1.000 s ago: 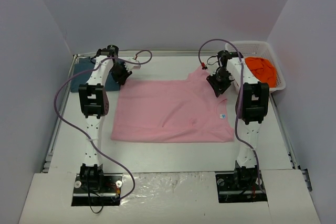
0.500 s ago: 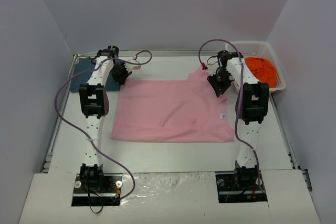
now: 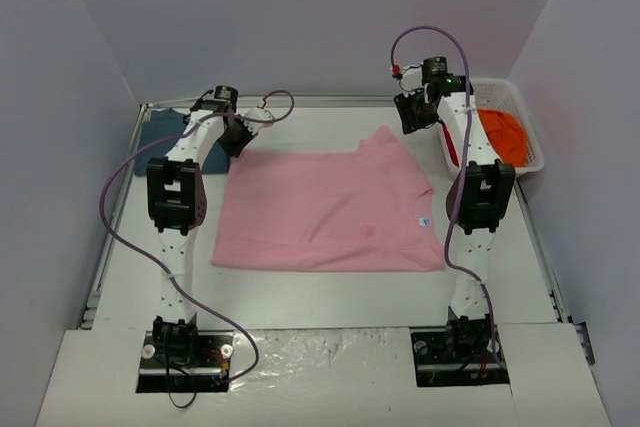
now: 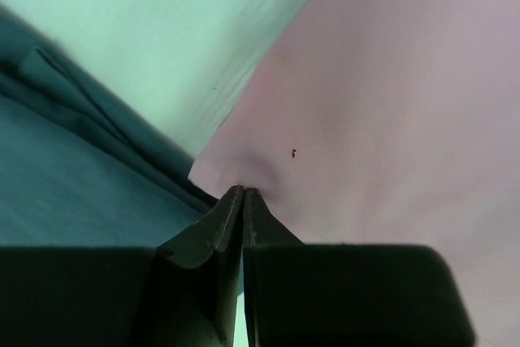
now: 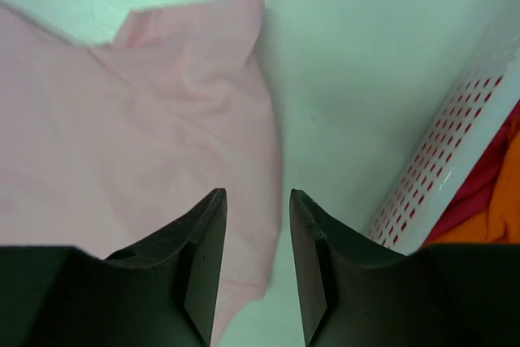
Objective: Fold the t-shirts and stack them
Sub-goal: Grap the side of the flattened tshirt furthest away from the robot with both arms
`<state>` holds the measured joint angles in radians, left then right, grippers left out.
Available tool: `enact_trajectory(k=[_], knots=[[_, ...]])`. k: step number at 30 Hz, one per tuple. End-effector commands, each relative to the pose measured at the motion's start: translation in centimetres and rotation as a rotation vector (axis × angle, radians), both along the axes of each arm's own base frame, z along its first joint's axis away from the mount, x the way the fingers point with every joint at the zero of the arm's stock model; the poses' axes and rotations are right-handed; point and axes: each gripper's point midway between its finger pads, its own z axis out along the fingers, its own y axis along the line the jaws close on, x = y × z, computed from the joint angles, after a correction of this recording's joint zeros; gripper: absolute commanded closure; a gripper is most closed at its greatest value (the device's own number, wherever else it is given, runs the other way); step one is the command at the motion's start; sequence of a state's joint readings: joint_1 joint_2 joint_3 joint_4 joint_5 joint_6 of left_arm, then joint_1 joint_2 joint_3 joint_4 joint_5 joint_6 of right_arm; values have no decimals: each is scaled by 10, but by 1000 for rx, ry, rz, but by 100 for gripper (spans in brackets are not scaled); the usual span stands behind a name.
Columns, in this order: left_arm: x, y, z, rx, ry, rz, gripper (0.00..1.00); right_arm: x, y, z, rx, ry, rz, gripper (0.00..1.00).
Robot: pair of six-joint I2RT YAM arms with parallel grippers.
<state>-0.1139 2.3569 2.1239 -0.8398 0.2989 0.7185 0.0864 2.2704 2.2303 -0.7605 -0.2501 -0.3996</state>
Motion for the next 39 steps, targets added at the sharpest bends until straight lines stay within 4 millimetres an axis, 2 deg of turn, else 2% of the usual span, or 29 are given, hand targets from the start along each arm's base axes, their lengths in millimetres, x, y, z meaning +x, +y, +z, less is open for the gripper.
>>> enact_trajectory(k=[1,4,5,6,11,23,28,31,33,35,39], knots=[[14,0,58,22,-149,66,98,26,13,-13,107,-12,-57,67],[12,-1,58,51,-151,63,98,42,22,-30,155,-15,-73,68],[12,-1,60,54,-154,65,98,45,24,-26,167,-30,-73,68],[11,-2,59,56,-153,61,97,48,26,-33,180,-24,-71,68],[7,-3,61,71,-161,67,98,62,29,-32,203,-67,-82,68],[-4,-7,53,92,-139,63,98,67,30,-68,206,-27,-79,68],[-6,-8,52,94,-133,62,98,70,26,-77,195,-29,-79,69],[-7,-8,53,98,-135,65,98,72,24,-82,191,-27,-78,77],[-7,-9,53,98,-135,61,98,73,22,-84,189,-27,-80,85],[-7,-10,53,95,-133,63,98,73,22,-86,187,-26,-84,100],[-7,-10,54,94,-135,67,98,73,22,-84,187,-30,-74,100]])
